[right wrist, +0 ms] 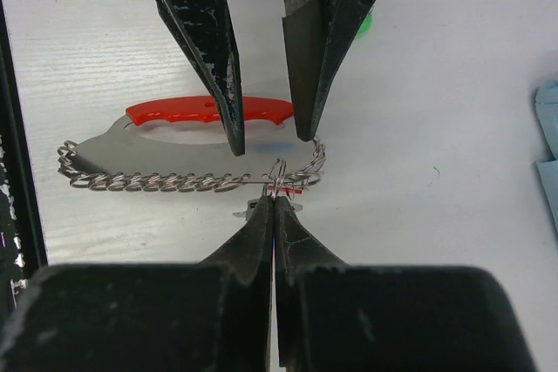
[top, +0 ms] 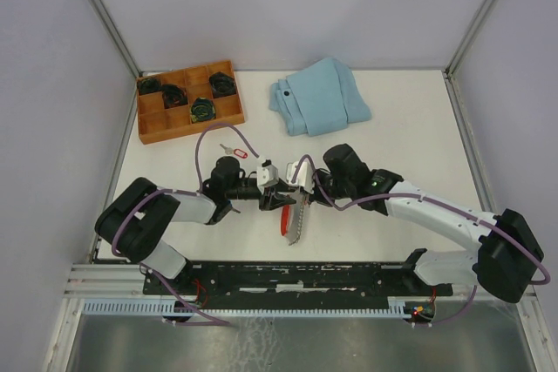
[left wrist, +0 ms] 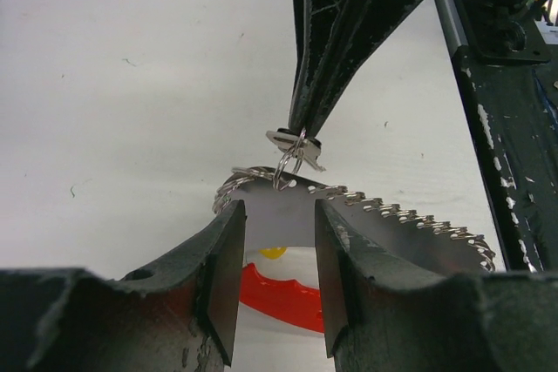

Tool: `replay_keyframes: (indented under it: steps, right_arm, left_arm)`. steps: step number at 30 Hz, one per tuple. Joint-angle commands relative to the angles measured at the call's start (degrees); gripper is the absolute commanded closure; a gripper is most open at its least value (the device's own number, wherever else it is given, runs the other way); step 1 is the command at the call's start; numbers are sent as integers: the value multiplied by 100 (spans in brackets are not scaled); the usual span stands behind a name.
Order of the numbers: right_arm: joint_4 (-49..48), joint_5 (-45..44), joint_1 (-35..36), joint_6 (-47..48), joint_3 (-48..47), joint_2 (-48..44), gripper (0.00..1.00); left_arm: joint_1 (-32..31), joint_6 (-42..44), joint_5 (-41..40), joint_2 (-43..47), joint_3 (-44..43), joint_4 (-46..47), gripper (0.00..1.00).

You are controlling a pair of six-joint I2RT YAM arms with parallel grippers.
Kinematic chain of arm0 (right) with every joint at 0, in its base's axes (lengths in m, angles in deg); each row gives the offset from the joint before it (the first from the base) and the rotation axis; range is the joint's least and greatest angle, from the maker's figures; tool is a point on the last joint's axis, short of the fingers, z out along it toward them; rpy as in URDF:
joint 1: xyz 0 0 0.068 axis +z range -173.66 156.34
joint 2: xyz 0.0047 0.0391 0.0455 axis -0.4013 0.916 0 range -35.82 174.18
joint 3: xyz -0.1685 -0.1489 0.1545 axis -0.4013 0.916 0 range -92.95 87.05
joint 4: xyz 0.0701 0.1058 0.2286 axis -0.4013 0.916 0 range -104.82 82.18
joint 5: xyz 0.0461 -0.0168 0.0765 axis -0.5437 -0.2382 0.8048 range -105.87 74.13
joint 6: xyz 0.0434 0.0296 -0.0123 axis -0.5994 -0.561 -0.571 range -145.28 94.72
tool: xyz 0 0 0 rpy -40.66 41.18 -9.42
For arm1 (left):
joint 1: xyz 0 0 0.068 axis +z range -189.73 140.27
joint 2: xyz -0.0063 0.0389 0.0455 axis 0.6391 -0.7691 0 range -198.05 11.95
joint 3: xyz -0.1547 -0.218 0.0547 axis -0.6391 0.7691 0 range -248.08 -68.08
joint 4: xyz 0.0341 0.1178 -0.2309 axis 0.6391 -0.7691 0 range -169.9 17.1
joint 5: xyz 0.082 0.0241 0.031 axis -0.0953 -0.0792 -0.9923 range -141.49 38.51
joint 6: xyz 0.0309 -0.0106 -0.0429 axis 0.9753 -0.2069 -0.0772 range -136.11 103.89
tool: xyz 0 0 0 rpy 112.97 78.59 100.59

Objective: Put the keys on the keyring

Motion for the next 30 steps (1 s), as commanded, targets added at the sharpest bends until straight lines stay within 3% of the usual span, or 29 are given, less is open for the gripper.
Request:
replay_keyframes:
  steps: [1, 22, 30]
  right_arm:
    - [-204, 190, 28, 78, -332, 15, 99]
    - [-161, 333, 28, 59, -361, -68, 99]
    - [-108, 263, 28, 43, -355, -177, 99]
  left_arm:
    - [16, 581, 418, 56, -259, 305, 57]
    - [-66, 673, 918, -329, -723, -105, 67]
    - [-77, 814, 967, -430, -799, -433, 76]
